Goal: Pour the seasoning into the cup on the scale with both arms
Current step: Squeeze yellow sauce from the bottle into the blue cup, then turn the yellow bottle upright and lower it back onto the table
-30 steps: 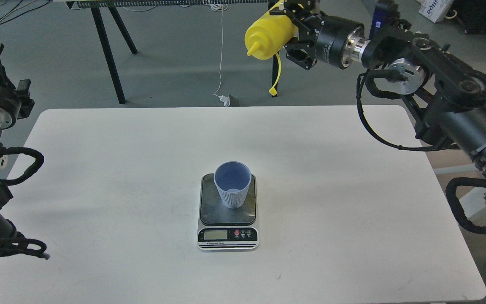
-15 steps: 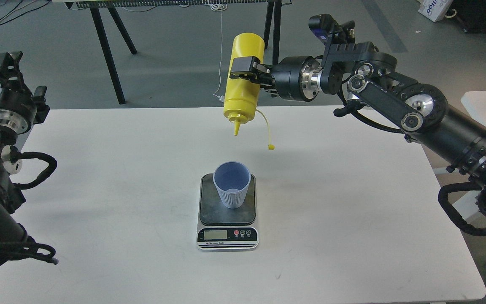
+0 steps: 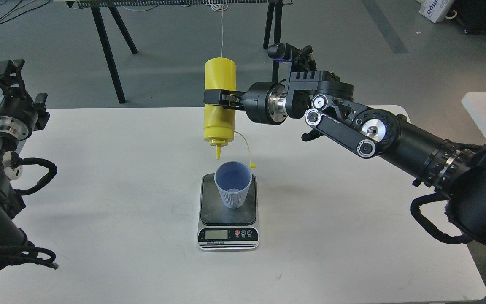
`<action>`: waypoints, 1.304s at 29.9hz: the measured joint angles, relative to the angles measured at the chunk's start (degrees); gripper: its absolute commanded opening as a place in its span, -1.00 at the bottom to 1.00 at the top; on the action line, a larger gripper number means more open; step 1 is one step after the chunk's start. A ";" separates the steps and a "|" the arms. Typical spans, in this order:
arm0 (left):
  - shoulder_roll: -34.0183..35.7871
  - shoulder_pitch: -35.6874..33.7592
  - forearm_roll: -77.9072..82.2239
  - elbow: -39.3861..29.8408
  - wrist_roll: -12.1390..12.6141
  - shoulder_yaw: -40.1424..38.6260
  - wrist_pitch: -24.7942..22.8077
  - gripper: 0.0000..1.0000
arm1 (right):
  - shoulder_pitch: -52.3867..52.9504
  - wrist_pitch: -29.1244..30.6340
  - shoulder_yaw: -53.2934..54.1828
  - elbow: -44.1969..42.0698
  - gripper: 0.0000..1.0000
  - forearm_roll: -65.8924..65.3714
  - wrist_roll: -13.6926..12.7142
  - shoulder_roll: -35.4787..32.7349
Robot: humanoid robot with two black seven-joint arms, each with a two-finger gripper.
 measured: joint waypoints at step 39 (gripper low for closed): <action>-0.77 0.28 0.04 0.06 0.02 0.45 0.00 0.99 | -0.83 -1.18 23.72 -5.98 -0.97 22.57 -7.36 -1.85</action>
